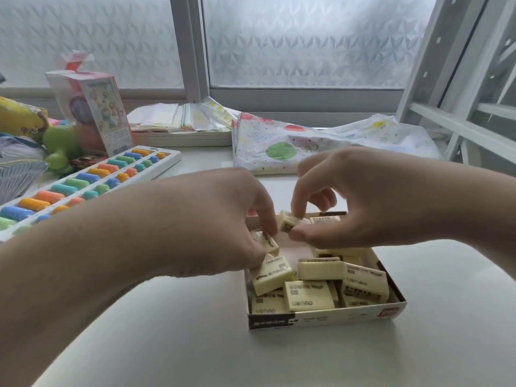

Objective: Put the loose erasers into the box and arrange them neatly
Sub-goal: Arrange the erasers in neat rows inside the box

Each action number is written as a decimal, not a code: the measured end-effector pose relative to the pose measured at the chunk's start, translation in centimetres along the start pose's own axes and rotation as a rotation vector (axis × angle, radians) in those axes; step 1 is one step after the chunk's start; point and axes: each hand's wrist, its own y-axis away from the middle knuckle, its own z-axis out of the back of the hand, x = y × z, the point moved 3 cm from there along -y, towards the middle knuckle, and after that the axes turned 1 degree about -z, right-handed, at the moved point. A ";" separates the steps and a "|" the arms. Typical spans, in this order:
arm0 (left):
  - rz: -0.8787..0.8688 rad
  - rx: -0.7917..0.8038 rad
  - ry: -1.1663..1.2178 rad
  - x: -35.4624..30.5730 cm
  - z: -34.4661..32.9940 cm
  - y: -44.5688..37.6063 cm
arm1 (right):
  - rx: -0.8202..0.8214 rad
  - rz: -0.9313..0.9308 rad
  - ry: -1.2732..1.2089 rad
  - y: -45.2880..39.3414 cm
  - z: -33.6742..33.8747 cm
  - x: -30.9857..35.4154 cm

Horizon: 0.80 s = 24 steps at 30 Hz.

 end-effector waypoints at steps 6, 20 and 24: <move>-0.010 -0.072 -0.046 0.1 0.3 0.2 | 0.008 -0.018 -0.109 -0.1 0.5 -0.7; -0.092 -0.165 -0.124 -0.5 0.1 0.3 | 0.014 -0.104 0.058 0.0 -0.4 0.8; -0.115 -0.169 -0.148 -0.5 0.1 0.3 | 0.016 -0.136 0.136 -0.1 -0.8 1.2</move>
